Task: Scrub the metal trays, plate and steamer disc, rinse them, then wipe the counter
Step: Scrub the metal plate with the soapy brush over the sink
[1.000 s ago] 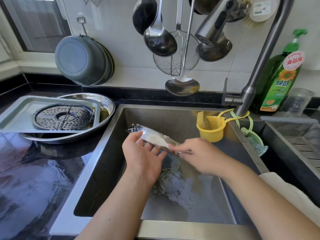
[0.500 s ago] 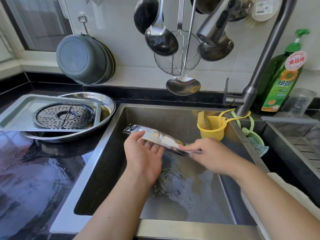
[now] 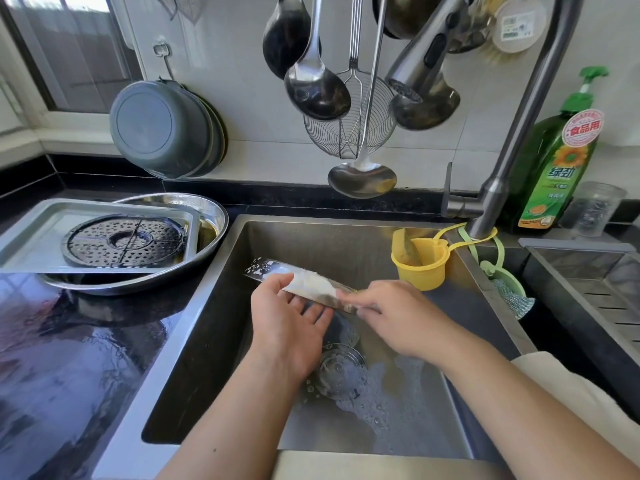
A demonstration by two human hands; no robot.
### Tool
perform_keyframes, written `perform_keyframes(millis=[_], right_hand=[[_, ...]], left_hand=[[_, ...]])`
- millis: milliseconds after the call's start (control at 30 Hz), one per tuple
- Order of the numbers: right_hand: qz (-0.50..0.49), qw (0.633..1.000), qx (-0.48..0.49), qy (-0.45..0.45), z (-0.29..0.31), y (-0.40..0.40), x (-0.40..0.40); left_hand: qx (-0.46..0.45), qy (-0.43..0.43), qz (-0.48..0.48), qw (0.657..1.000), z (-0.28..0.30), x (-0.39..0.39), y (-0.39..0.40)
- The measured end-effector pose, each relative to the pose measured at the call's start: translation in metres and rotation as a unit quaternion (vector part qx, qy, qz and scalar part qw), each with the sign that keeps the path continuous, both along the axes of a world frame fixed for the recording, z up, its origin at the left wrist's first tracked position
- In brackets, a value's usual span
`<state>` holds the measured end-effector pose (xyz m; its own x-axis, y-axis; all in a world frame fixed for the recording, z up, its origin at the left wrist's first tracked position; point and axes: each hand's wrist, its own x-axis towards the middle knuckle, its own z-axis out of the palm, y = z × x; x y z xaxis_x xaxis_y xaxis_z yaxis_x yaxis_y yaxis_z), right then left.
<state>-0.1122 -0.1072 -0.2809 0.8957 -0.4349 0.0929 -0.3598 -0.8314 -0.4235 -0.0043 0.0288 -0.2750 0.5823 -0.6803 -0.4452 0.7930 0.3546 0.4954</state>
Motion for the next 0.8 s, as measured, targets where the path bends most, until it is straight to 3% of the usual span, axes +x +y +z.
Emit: perform_keyframes(millis=[300,533,800], right_hand=[[0.001,1.000,0.027,0.009,0.001,-0.004,-0.007],[-0.016,0.991,0.127,0.042,0.005,-0.021,-0.023],[0.026,0.999,0.045,-0.017,0.002,0.013,0.009]], left_hand=[[-0.024,0.005,0.026,0.999,0.002,0.002,0.000],[-0.041,-0.011,0.036,0.998,0.002,0.004,0.001],[-0.013,-0.025,0.012,1.000,-0.001,0.002,-0.001]])
